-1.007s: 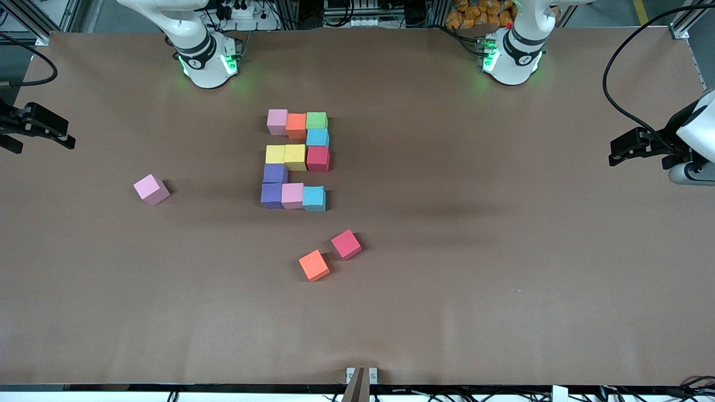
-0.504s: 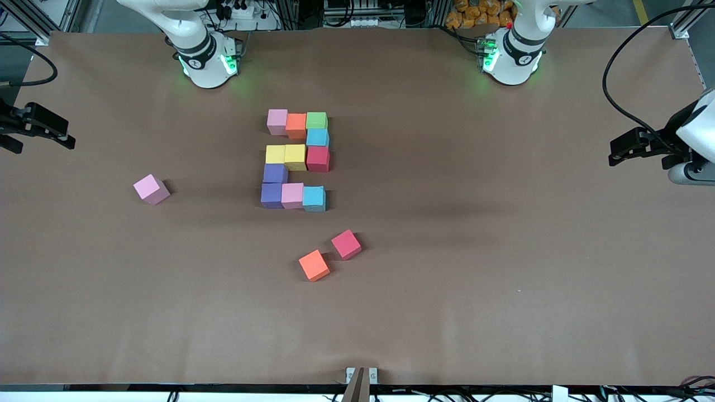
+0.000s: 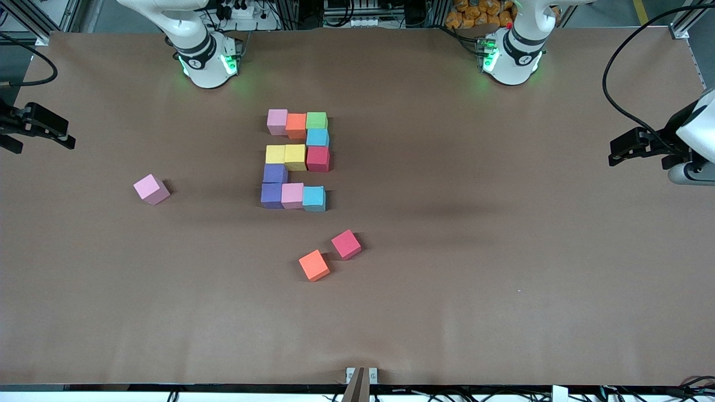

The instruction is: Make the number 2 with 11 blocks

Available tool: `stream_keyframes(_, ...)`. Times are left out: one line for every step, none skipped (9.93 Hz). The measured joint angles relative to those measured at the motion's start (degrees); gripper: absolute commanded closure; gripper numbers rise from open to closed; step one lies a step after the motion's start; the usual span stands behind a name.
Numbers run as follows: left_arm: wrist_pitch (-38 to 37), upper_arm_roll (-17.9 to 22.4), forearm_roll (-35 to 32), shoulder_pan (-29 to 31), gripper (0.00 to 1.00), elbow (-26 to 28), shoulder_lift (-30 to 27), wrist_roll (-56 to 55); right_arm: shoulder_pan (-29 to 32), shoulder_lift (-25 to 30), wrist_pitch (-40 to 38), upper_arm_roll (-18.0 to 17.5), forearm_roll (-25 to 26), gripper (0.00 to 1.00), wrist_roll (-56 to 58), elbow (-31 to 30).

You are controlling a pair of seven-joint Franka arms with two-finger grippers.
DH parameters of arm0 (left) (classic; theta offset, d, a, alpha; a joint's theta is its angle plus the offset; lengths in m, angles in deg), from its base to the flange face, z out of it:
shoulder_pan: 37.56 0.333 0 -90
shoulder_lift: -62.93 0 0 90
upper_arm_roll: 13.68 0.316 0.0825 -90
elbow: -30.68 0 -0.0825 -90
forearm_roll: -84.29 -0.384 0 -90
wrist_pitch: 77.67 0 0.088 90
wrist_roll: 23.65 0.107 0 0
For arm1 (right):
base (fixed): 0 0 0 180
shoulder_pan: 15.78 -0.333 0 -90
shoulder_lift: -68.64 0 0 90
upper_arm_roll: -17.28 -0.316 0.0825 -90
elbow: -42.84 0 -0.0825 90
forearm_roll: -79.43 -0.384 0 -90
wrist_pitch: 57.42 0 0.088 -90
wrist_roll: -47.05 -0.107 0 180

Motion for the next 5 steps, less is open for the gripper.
stream_keyframes(0.00, 0.03, 0.00, 0.03, 0.00, 0.00, 0.00, 0.00, 0.00, 0.00, 0.00, 0.00, 0.00, 0.00, 0.00, 0.00)
stream_keyframes(0.00, 0.12, 0.00, 0.16, 0.00, 0.00, 0.00, 0.00, 0.00, 0.00, 0.00, 0.00, 0.00, 0.00, 0.00, 0.00)
stream_keyframes(0.00, 0.22, 0.00, 0.30, 0.00, 0.00, 0.00, 0.00, 0.00, 0.00, 0.00, 0.00, 0.00, 0.00, 0.00, 0.00)
stream_keyframes(0.00, 0.30, 0.00, 0.38, 0.00, 0.01, 0.00, 0.00, 0.00, 0.00, 0.00, 0.00, 0.00, 0.00, 0.00, 0.00)
stream_keyframes(0.00, 0.35, 0.00, 0.41, 0.00, 0.03, 0.00, 0.00, 0.00, 0.00, 0.00, 0.00, 0.00, 0.00, 0.00, 0.00)
